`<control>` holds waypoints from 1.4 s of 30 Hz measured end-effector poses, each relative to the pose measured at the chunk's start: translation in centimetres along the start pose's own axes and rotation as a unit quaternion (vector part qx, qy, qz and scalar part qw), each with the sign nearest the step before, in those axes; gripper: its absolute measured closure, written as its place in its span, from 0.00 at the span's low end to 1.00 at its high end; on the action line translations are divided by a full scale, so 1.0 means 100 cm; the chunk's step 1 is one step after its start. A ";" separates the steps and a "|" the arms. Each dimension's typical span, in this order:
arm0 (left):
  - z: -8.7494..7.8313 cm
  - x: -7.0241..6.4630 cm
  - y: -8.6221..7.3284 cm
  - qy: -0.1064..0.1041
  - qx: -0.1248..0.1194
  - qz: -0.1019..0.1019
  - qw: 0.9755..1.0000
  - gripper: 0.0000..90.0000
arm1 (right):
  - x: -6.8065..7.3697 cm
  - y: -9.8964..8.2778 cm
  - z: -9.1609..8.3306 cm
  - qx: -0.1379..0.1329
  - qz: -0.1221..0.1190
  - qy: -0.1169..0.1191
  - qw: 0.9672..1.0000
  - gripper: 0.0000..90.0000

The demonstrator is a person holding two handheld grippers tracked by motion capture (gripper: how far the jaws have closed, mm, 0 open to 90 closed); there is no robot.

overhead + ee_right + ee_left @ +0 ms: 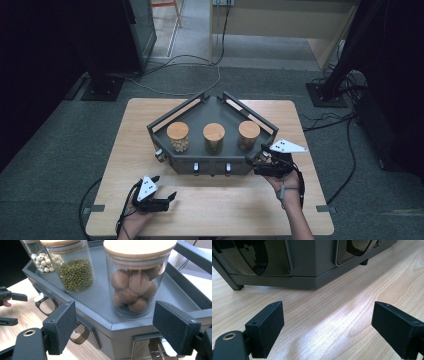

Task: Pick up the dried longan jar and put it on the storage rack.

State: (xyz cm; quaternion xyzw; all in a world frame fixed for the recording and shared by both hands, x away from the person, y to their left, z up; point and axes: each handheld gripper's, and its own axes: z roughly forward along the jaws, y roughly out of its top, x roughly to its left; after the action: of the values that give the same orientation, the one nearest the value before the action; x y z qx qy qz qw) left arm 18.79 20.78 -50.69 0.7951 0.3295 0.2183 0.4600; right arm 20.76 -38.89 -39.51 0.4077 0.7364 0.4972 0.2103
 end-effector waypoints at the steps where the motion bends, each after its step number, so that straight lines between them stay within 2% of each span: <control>1: 0.000 0.000 0.000 0.000 0.000 0.000 1.000 0.12 | 0.000 -0.001 0.000 0.001 0.002 0.000 1.000 0.21; 14: 0.000 0.000 0.000 0.000 0.000 0.001 1.000 0.12 | 0.001 -0.011 -0.004 -0.002 0.002 0.008 1.000 0.21; 32: 0.000 0.000 0.000 0.001 0.001 0.002 1.000 0.12 | 0.010 -0.029 -0.006 -0.008 -0.031 0.021 0.999 0.21; 42: 0.000 0.000 0.000 0.001 0.001 0.002 1.000 0.12 | 0.009 -0.040 -0.007 -0.018 -0.033 0.030 0.999 0.21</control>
State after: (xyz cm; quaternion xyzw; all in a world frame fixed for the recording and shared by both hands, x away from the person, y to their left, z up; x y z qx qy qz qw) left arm 18.78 20.74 -50.65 0.7958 0.3291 0.2198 0.4583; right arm 18.18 -39.18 -42.74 0.3644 0.7464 0.5150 0.2119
